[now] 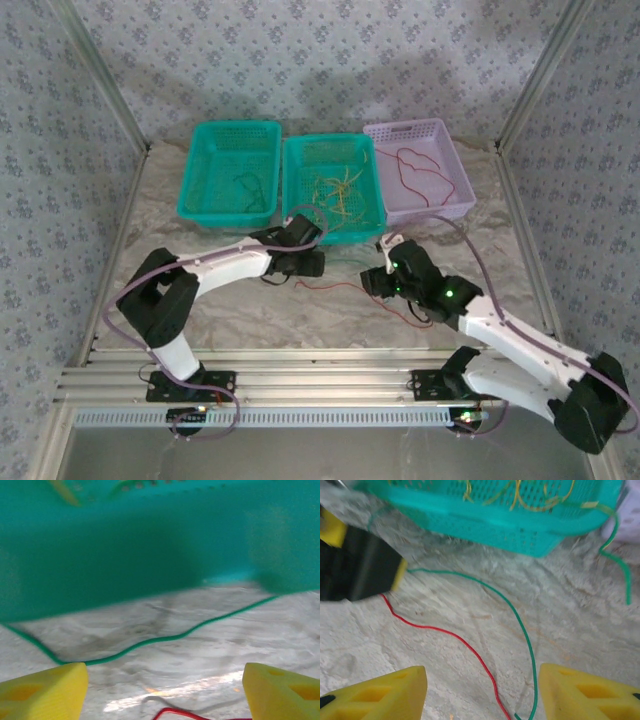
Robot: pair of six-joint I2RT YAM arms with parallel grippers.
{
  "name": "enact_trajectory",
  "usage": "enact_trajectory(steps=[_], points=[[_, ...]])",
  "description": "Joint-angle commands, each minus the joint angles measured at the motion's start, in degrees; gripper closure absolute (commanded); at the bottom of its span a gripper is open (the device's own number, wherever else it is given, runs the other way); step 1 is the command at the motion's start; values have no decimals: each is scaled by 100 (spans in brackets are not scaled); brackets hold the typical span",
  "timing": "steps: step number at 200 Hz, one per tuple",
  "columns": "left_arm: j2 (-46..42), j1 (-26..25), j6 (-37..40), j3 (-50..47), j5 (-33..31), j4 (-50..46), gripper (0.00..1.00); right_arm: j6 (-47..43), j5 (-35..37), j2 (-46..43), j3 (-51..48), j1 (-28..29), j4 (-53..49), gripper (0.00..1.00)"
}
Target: Untangle the cables
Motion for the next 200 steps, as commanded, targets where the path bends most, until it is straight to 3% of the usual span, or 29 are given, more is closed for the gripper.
enact_trajectory(steps=[1,78,105,153,200], points=[[70,-361,405,458,85,28,17,-12,525,-621,4,19,-13,36],[1510,-1303,15,2619,188,-1379,13,71,1630,-1730,518,6,-1099,35],[2048,-1346,-223,3205,556,-1629,14,63,1837,-2209,621,6,-1335,34],[2758,-1443,-512,4063,659,-2026,15,-22,1816,-2456,794,23,-1675,34],[3273,-1461,-592,4660,659,-2181,24,-28,1731,-2595,781,61,-1708,33]])
